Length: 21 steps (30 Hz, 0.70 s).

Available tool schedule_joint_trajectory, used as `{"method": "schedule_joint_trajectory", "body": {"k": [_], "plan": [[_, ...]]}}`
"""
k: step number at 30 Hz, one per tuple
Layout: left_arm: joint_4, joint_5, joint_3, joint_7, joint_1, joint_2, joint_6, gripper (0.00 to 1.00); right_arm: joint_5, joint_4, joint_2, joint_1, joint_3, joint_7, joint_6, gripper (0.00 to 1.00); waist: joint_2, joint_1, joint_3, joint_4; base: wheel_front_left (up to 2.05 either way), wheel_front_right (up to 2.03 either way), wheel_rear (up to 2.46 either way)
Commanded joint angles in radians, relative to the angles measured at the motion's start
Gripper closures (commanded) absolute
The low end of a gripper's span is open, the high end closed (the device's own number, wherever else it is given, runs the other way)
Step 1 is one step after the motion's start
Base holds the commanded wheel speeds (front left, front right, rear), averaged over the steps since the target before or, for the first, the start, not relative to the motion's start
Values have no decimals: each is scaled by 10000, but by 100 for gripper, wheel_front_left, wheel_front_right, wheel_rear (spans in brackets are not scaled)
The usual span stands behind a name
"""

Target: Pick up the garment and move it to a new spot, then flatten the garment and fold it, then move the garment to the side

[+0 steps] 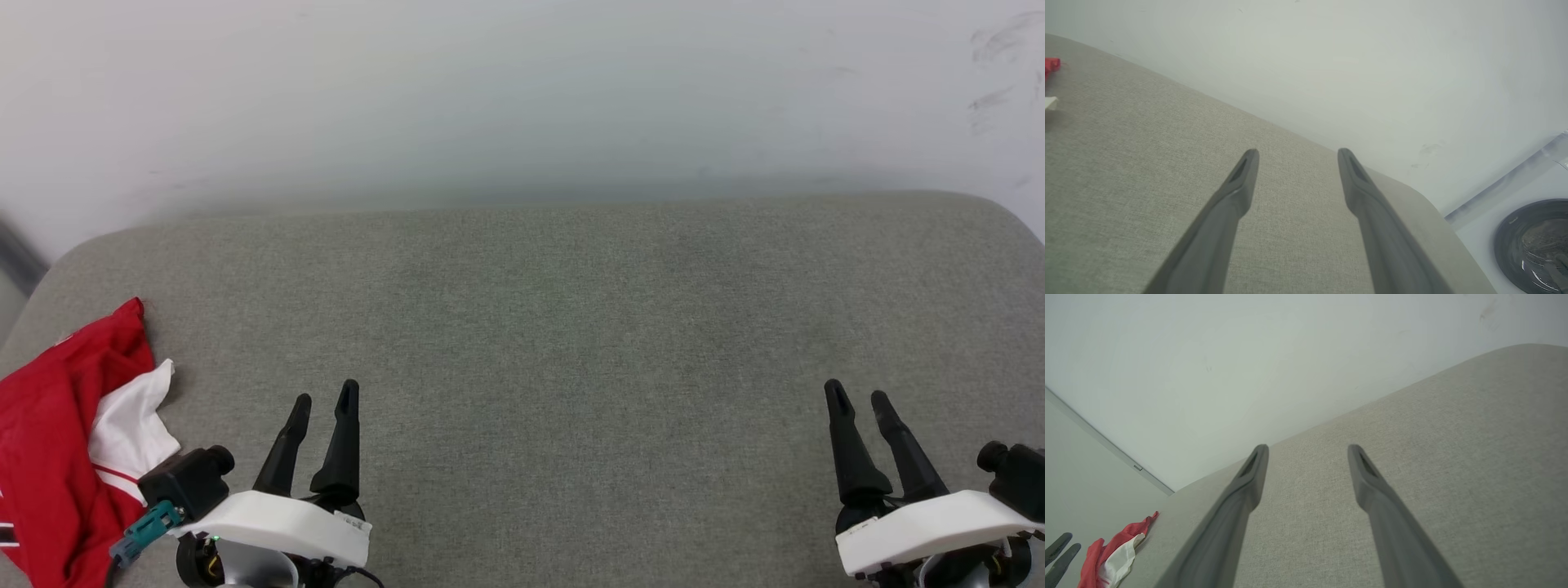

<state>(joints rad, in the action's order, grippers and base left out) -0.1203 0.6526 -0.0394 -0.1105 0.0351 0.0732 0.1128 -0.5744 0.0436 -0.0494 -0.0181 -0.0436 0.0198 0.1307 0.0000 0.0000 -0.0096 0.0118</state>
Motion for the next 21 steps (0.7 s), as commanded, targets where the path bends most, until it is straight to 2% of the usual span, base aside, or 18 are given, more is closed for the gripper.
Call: {"method": "schedule_joint_trajectory", "body": {"k": [1,21], "plan": [[150,-357,-8,-125,21,78,-48,0,361,-219,-14,-19,23,-18,0,0,0,0,-5,6,0,0,0],[124,-2506,-70,-653,-96,105,-246,0,2731,-746,-15,-322,-14,-266,0,0,0,0,-46,68,0,0,0]]}}
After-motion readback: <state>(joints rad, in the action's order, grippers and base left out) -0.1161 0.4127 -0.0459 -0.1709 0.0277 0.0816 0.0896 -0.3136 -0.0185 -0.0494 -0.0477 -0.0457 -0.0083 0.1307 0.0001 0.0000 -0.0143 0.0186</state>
